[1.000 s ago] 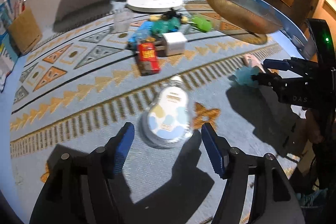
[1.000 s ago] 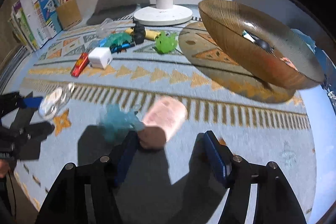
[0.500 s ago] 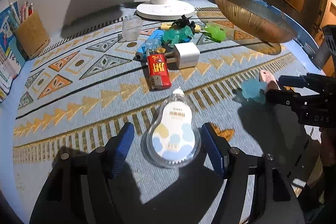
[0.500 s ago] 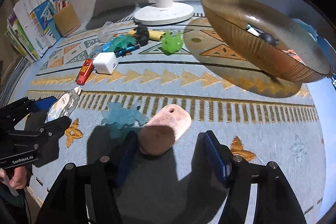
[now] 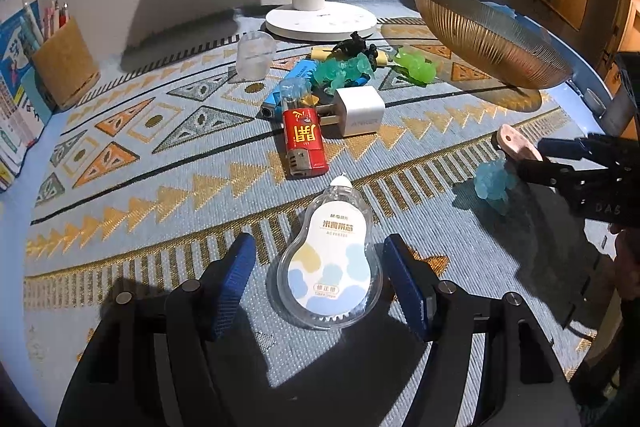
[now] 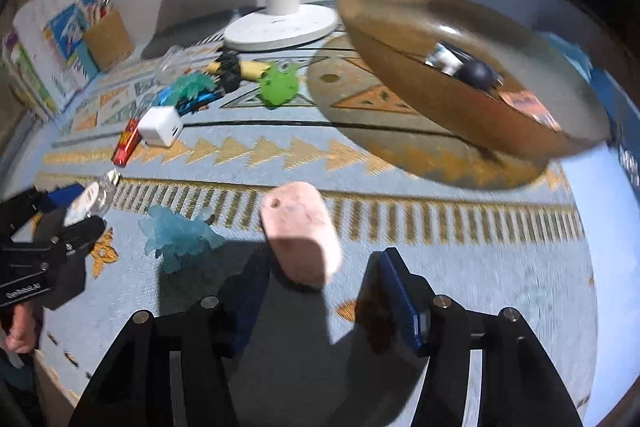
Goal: Organize rigid objects
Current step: 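Lift the white container with the left tool while the right tool holds the pink block, then carry the white container with the left tool while the right tool carries the pink block into the bowl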
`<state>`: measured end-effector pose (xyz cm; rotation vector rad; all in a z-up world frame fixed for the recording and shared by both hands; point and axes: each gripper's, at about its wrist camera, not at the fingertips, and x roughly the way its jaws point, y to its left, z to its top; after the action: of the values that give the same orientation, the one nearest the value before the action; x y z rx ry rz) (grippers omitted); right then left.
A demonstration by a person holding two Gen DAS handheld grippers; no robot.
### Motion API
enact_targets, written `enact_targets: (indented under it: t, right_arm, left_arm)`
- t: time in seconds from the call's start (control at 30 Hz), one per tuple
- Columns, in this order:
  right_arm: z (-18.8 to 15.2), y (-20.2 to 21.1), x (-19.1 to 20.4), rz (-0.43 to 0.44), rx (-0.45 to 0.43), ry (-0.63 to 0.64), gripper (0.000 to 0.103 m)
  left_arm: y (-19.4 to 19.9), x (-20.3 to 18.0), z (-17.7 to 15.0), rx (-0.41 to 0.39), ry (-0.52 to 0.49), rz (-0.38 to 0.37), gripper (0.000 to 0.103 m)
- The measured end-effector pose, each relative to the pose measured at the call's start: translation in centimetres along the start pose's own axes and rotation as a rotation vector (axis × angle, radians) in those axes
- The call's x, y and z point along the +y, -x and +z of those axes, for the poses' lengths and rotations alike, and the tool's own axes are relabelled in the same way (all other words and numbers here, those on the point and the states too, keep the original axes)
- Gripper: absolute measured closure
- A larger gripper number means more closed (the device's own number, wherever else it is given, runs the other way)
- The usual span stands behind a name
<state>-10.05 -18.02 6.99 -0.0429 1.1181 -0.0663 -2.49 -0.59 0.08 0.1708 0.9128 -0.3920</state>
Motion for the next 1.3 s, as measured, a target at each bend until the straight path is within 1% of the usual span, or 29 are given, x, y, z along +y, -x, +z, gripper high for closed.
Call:
enact_targets:
  t: [0.03, 0.07, 0.1, 0.13, 0.27, 0.37, 0.4, 0.43, 0.53, 0.57, 0.63, 0.73, 0.77, 0.8, 0.87, 0.97, 1.07, 1.13, 1.23, 1.3]
  right_arm:
    - [0.3, -0.2, 0.3, 0.01, -0.002, 0.013, 0.047]
    - [0.5, -0.3, 0.5, 0.02, -0.003, 0.018, 0.049]
    - [0.8, -0.3, 0.8, 0.025, -0.008, 0.023, 0.057]
    - [0.9, -0.4, 1.0, 0.032, -0.008, 0.032, 0.066]
    - [0.6, 0.7, 1.6, 0.052, -0.043, 0.038, 0.067]
    - [0.4, 2.9, 0.7, 0.051, -0.088, 0.009, 0.067]
    - [0.7, 4.1, 0.0, 0.046, -0.121, -0.009, 0.067]
    - [0.8, 5.3, -0.5, 0.036, -0.151, -0.021, 0.067]
    - [1.6, 9.6, -2.9, -0.019, -0.258, -0.06, 0.067]
    - [1.9, 10.8, -3.7, -0.038, -0.287, -0.072, 0.067]
    - [2.8, 13.8, -5.8, -0.097, -0.357, -0.101, 0.067]
    - [4.1, 17.4, -9.1, -0.179, -0.44, -0.154, 0.067]
    - [4.5, 18.3, -10.1, -0.205, -0.461, -0.171, 0.067]
    - [4.9, 19.6, -11.3, -0.244, -0.485, -0.192, 0.067]
    - [5.6, 20.7, -13.1, -0.28, -0.507, -0.217, 0.067]
    - [6.5, 21.2, -15.7, -0.304, -0.513, -0.242, 0.067]
    - [7.5, 18.9, -17.9, -0.298, -0.45, -0.259, 0.067]
    - [8.2, 16.2, -19.1, -0.294, -0.382, -0.266, 0.067]
    - [8.6, 11.8, -20.2, -0.281, -0.282, -0.267, 0.067]
    - [8.5, 9.3, -20.3, -0.257, -0.233, -0.252, 0.067]
  left_arm:
    - [0.0, -0.1, 0.0, -0.004, -0.004, -0.001, 0.041]
    - [0.1, -0.2, 0.0, -0.013, -0.009, -0.005, 0.055]
    - [0.2, -0.3, 0.1, -0.018, -0.01, -0.011, 0.058]
    - [0.2, -0.4, 0.1, -0.017, -0.005, -0.014, 0.058]
    - [0.9, -0.5, 0.1, -0.04, -0.001, -0.024, 0.058]
    - [3.4, -0.8, 0.8, -0.108, 0.002, -0.043, 0.058]
    - [4.0, -0.9, 1.1, -0.124, 0.0, -0.043, 0.058]
    - [5.2, -1.3, 1.8, -0.158, -0.007, -0.043, 0.058]
    - [7.7, -2.4, 3.6, -0.234, -0.023, -0.053, 0.058]
    - [9.1, -3.2, 4.8, -0.278, -0.027, -0.072, 0.058]
    - [10.5, -4.4, 6.6, -0.326, -0.024, -0.117, 0.058]
    - [12.9, -7.6, 10.4, -0.426, -0.031, -0.161, 0.058]
    - [13.5, -8.9, 12.1, -0.459, -0.027, -0.185, 0.058]
    - [13.7, -9.7, 13.3, -0.473, -0.023, -0.205, 0.058]
    - [13.5, -11.8, 16.3, -0.493, -0.022, -0.236, 0.058]
    - [11.5, -14.4, 19.1, -0.475, -0.041, -0.235, 0.058]
    - [6.8, -16.1, 20.7, -0.369, -0.029, -0.235, 0.058]
    - [3.4, -17.0, 20.8, -0.288, -0.02, -0.23, 0.058]
    - [-1.5, -18.3, 19.6, -0.176, -0.014, -0.196, 0.058]
    - [-3.0, -18.5, 18.8, -0.136, -0.008, -0.19, 0.058]
